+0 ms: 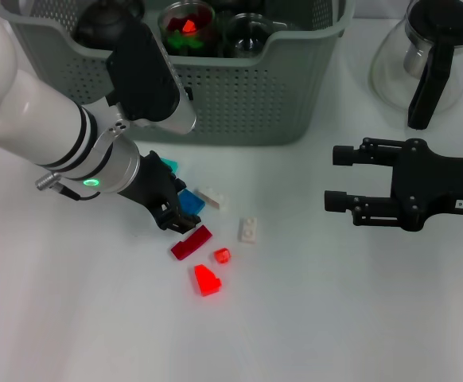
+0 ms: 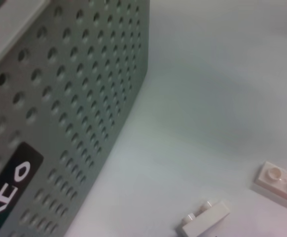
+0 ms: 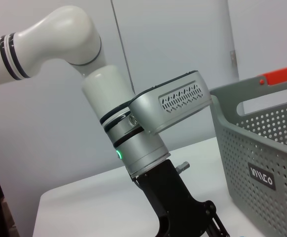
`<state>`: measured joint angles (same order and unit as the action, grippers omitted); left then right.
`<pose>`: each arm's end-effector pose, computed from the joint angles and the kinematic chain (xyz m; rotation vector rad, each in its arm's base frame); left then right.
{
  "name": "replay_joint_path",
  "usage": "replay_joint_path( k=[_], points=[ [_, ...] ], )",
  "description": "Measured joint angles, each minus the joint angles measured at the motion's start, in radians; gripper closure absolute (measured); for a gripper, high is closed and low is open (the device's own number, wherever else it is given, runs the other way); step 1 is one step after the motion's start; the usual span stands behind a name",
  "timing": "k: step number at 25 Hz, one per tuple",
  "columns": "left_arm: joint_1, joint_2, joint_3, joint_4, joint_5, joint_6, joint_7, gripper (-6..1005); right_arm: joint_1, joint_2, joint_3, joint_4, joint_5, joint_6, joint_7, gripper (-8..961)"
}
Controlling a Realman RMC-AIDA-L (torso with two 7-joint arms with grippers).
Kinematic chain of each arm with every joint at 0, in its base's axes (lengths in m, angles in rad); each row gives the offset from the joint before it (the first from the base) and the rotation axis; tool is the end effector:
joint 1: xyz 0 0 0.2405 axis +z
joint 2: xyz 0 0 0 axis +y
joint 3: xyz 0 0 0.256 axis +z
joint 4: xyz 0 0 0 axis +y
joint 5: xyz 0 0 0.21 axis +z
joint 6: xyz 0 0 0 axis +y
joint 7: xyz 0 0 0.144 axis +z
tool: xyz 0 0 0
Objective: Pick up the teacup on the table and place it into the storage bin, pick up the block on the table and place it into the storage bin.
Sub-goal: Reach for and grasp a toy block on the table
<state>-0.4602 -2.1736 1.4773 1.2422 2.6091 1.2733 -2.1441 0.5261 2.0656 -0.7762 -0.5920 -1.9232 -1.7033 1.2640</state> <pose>-0.2145 0.3363 -0.0563 -2.7387 -0.4787 0.4795 0.2460 0.3066 -0.0107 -2.8843 0.4515 0.8571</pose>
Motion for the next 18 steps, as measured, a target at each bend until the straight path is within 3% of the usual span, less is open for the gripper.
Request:
replay_joint_path(
  k=[18],
  points=[
    [-0.011, 0.001, 0.000, -0.027, 0.008, 0.000, 0.000, 417, 0.000, -0.001, 0.000, 0.000, 0.002, 0.002, 0.000, 192]
  ],
)
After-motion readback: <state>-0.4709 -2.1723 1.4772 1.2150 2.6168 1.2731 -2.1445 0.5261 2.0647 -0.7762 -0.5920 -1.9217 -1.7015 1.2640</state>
